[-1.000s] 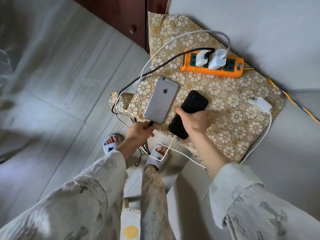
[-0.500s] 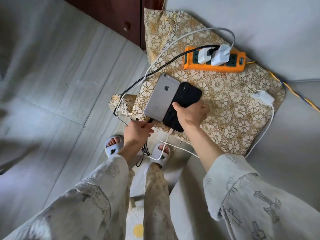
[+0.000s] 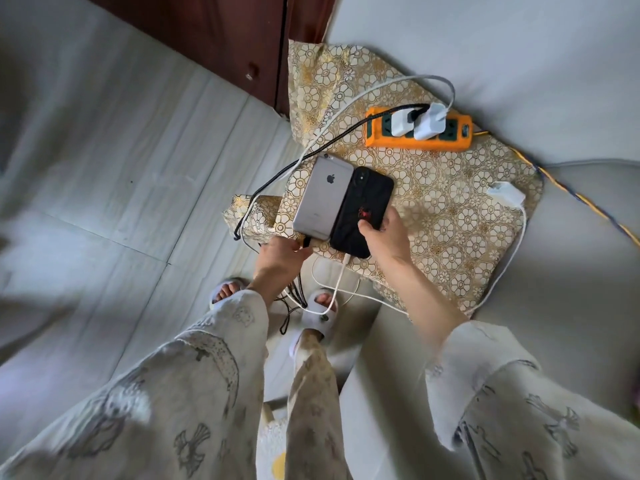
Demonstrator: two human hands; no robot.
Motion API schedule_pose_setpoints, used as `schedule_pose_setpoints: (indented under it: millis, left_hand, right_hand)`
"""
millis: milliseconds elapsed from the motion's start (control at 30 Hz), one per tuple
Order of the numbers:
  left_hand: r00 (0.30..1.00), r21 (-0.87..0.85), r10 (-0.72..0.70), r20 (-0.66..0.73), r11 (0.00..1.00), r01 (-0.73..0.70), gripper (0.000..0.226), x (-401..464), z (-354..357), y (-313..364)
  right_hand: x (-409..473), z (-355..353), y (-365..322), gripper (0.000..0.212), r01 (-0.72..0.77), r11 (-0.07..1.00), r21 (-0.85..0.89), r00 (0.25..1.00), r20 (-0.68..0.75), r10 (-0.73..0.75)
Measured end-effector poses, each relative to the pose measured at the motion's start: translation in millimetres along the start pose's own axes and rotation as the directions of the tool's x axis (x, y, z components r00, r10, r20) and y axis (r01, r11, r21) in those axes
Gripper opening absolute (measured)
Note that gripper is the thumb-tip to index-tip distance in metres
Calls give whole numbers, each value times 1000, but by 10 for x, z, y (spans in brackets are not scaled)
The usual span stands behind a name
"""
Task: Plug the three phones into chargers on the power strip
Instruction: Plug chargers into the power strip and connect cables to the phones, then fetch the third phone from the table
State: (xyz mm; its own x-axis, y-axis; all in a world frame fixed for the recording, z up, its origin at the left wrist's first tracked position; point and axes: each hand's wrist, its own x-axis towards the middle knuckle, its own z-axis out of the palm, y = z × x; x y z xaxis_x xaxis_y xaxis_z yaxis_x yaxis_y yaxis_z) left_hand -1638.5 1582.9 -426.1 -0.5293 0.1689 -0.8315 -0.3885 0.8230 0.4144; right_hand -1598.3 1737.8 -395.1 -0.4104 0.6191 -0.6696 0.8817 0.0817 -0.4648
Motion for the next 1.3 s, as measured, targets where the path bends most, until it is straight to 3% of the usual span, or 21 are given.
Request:
schedule_pose_setpoints:
  millis: [200, 367, 467, 600, 800, 967, 1133, 1300]
  left_hand:
    - [998, 31, -48, 39, 998, 47, 39, -476, -466, -236]
    - [999, -7, 16, -40, 1000, -16, 32, -1285, -1059, -510]
    - [995, -61, 39, -96, 997, -45, 30, -1745, -1337, -614]
    - [974, -185, 109, -198, 972, -146, 24, -2366, -1613, -667]
    - [881, -378, 75, -466, 884, -276, 23, -3399, -1735, -1057]
    - [757, -589, -147, -637, 726, -354, 24, -4292, -1625, -1713]
    - [541, -656, -394, -743, 593, -468, 18, -5202, -1653, -2591]
    - [301, -651, -611, -732, 497, -574, 18, -6063, -1564, -3654]
  right_hand:
    - [-690, -143, 82, 59, -127, 991, -40, 991, 41, 128]
    - [-1549, -289, -72, 49, -108, 993, 39, 986, 130, 102]
    - [-1989, -376, -345, 41, -23, 999, 44, 976, 217, 13]
    - [-2482, -479, -806, 35, 199, 979, 44, 918, 342, -202]
    - [-3167, -411, -1285, 34, 565, 825, -13, 700, 538, -470]
    - [-3934, 81, -1514, 28, 703, 710, 27, 494, 700, -516]
    - [-5098, 785, -1579, 22, 830, 542, 131, 178, 859, -480]
    - [-6532, 1619, -1361, 19, 890, 372, 264, -125, 926, -357]
